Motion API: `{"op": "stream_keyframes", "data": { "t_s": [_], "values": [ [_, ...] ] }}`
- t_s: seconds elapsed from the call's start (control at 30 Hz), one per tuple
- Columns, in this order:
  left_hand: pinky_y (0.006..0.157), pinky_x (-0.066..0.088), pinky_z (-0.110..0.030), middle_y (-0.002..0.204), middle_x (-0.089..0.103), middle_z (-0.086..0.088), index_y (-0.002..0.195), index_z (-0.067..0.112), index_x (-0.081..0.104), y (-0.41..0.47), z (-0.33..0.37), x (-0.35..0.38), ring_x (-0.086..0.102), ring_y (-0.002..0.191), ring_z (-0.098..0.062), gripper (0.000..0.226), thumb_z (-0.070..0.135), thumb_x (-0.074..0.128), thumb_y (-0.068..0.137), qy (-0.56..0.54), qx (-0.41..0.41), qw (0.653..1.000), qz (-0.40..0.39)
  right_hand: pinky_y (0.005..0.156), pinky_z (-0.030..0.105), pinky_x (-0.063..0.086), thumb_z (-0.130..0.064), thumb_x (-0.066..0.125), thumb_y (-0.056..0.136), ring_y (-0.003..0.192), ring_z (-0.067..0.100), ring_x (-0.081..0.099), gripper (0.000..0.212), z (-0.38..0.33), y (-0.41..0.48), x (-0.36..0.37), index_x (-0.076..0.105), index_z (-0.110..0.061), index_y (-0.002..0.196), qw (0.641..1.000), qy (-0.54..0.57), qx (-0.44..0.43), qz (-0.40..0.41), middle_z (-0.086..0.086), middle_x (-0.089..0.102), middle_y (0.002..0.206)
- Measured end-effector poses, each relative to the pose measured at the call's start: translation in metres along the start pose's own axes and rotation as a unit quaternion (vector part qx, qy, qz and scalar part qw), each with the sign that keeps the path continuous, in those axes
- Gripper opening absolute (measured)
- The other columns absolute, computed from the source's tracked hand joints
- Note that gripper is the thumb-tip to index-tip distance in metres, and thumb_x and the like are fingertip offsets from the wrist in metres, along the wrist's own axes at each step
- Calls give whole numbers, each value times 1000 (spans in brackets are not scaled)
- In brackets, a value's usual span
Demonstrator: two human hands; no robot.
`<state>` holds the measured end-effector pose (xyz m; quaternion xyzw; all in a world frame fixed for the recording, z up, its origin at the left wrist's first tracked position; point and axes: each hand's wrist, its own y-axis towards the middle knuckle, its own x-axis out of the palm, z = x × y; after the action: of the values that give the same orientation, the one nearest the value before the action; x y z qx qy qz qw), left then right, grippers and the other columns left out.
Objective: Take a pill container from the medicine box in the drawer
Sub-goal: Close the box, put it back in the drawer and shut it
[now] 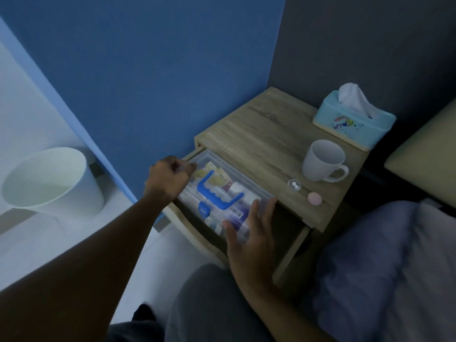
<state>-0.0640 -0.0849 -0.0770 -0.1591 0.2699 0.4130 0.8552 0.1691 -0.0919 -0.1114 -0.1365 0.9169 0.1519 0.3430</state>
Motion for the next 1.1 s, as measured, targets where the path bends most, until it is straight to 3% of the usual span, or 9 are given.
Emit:
{"op": "stream_keyframes", "data": {
  "t_s": [0.07,0.2,0.33,0.57,0.73,0.9,1.03,1.1],
  "values": [
    [55,46,-23,76,68,8,83,26,66,1,-9,5,63,71,-8,35,60,64,76,9,5,1000,-27,107,2,12,-53,52,95,153,17,13,74,9,-1,5,18,-26,155,1000,7,11,-28,1,-2,168],
    [54,45,-25,79,66,7,86,30,63,7,-20,20,63,73,-9,28,57,60,82,26,1,996,-85,117,31,33,-46,55,96,154,16,10,72,28,4,13,21,-25,157,998,18,23,-61,-2,-5,168],
    [55,46,-24,83,66,4,84,35,59,15,-32,39,64,75,-9,17,49,54,90,27,-26,987,-155,115,40,39,-42,59,95,153,18,18,72,47,8,20,25,-24,156,996,20,43,-74,1,0,168],
    [67,51,-30,91,63,-1,91,29,57,28,-49,69,64,84,-13,5,32,54,93,56,-48,976,-204,117,37,34,-41,64,90,152,15,14,73,69,10,39,28,-29,152,994,14,84,-70,0,2,167],
    [72,53,-34,96,63,-5,106,16,58,28,-50,79,63,86,-16,19,29,54,93,90,-49,975,-196,118,41,35,-36,63,91,152,17,15,71,78,12,46,31,-25,153,990,-19,101,-98,0,0,167],
    [70,52,-33,98,62,-7,110,15,53,24,-47,78,62,84,-16,21,28,53,94,105,-53,974,-196,119,41,32,-36,62,92,153,19,11,71,80,11,47,27,-30,153,985,-59,95,-128,-1,-7,167],
    [71,55,-35,104,63,-8,125,15,49,14,-47,75,64,85,-16,34,29,51,95,146,-2,967,-208,120,36,24,-37,61,91,153,17,5,73,79,13,41,24,-32,154,985,-61,73,-143,-6,-11,165],
    [84,54,-41,125,57,-10,140,19,37,4,-47,77,60,106,-21,50,30,51,94,199,59,961,-183,119,33,13,-36,60,92,153,18,-5,75,81,16,36,19,-30,155,982,-89,49,-161,-5,-15,165]
  ]
}}
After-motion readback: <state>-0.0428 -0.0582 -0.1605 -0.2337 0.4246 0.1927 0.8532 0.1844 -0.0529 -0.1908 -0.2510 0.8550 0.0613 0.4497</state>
